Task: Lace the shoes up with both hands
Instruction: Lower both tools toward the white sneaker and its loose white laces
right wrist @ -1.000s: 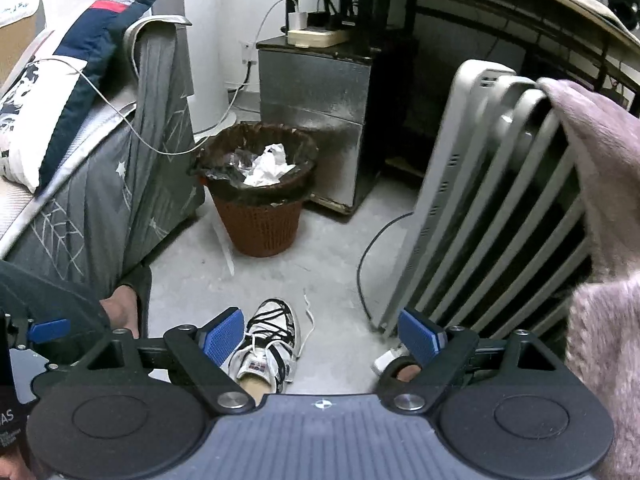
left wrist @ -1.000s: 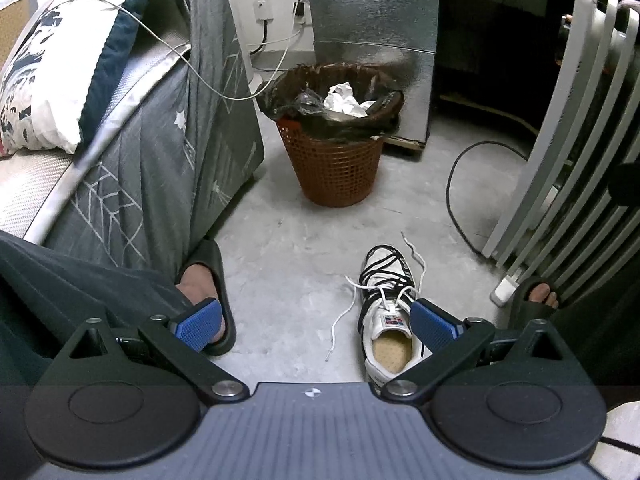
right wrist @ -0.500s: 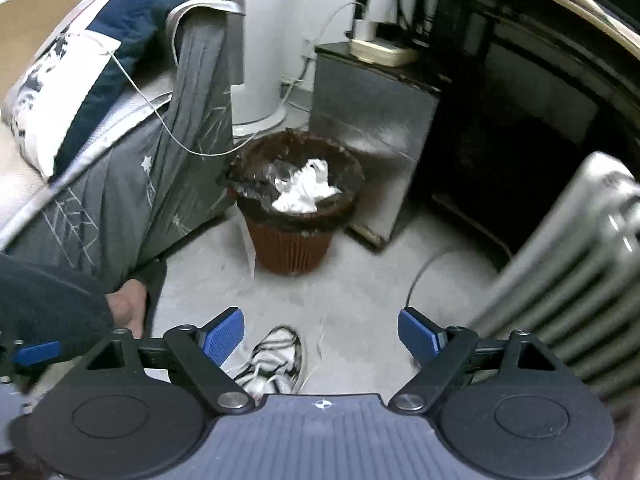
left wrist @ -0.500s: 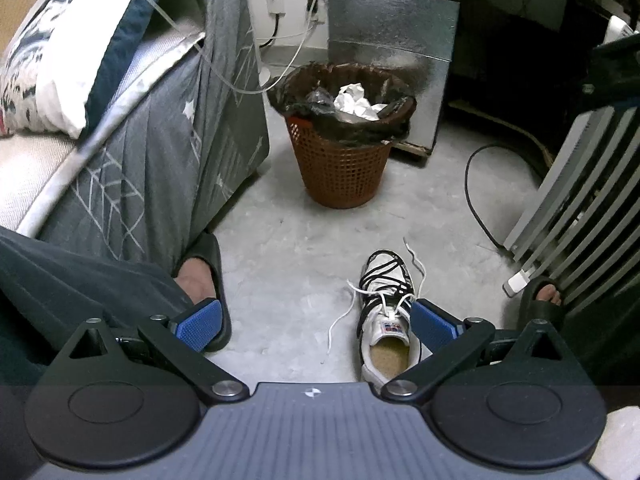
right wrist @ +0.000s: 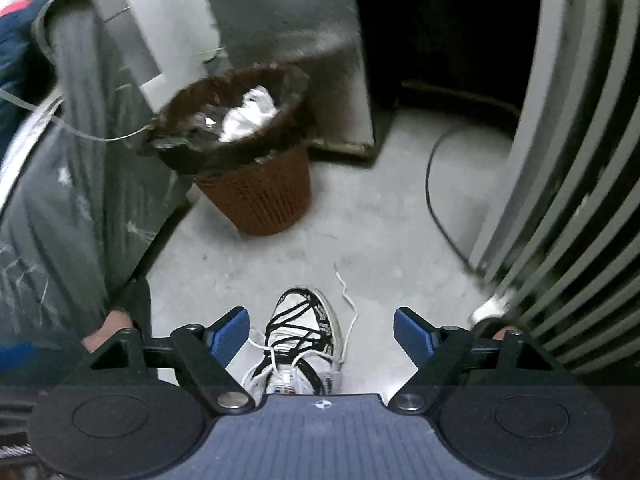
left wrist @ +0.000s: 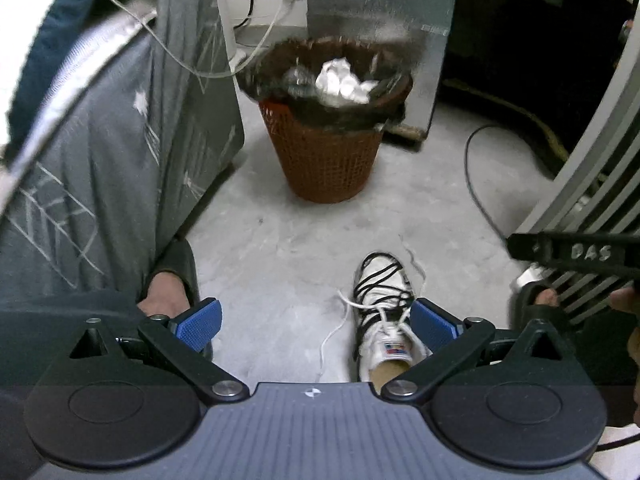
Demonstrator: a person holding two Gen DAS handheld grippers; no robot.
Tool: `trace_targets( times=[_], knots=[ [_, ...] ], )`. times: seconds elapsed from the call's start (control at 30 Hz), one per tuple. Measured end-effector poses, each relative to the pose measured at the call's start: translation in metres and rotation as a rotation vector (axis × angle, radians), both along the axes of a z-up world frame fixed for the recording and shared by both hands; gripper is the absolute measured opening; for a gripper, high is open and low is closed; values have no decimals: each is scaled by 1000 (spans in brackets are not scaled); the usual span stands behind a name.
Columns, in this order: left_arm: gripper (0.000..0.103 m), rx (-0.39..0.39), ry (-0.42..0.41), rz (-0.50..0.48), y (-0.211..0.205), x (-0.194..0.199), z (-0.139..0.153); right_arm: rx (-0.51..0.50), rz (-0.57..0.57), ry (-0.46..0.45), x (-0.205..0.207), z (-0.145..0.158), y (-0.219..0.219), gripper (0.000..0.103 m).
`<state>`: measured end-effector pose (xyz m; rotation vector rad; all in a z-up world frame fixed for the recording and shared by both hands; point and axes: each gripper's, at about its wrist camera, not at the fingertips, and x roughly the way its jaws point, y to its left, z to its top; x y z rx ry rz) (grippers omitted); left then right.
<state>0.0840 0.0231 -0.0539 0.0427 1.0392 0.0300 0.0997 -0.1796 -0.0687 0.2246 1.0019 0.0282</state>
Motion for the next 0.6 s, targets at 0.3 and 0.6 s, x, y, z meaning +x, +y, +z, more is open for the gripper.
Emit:
trace_targets(
  times=[0.3,0.6],
  knots=[
    [100,84,-10,28,0,4,-66,112,81,52,16,-77,-4,70],
    [100,43,-9,18,-17,-3,-108,114,95,77,66,-139,-10,70]
  ],
)
